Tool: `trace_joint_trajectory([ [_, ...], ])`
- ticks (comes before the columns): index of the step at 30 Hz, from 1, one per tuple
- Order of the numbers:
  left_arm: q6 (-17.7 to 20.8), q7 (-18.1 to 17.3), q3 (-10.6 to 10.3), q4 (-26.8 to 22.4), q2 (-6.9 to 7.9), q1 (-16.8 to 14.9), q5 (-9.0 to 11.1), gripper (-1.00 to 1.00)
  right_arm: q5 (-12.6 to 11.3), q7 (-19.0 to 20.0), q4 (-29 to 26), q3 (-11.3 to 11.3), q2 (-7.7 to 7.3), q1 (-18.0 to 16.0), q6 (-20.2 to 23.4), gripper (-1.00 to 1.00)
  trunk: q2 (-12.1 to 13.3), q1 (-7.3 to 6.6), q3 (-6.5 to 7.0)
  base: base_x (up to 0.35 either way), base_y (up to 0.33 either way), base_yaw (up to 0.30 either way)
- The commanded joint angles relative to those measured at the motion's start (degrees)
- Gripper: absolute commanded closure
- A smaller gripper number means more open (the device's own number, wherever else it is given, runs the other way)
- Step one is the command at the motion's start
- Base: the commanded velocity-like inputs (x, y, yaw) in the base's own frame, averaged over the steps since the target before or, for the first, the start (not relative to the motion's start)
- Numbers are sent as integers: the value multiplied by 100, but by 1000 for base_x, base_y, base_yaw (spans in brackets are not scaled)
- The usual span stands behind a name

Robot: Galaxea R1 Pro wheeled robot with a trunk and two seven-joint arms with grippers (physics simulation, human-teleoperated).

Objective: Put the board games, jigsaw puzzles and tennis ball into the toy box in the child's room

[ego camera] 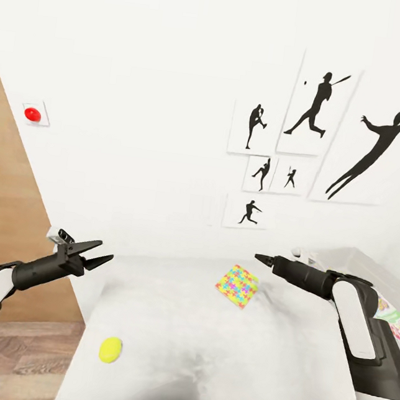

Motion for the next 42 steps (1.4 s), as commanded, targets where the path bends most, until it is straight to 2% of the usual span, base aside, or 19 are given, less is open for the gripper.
trace_joint_trajectory([
  [1, 23, -16, 1, 4, 1, -6, 0, -100, -8, -3, -5, -5, -1, -5, 27, -100, -12, 6, -13, 232, 41, 179],
  [13, 19, -17, 74, 6, -1, -5, 0, -100, -6, -3, 3, -12, -1, -4, 27, -100, -12, 6, -13, 102, -5, 164],
  [42, 19, -17, 157, 4, -3, 4, 0, -100, -14, -3, 3, -18, -10, 3, 27, -100, -12, 6, 24, 82, -8, -30],
])
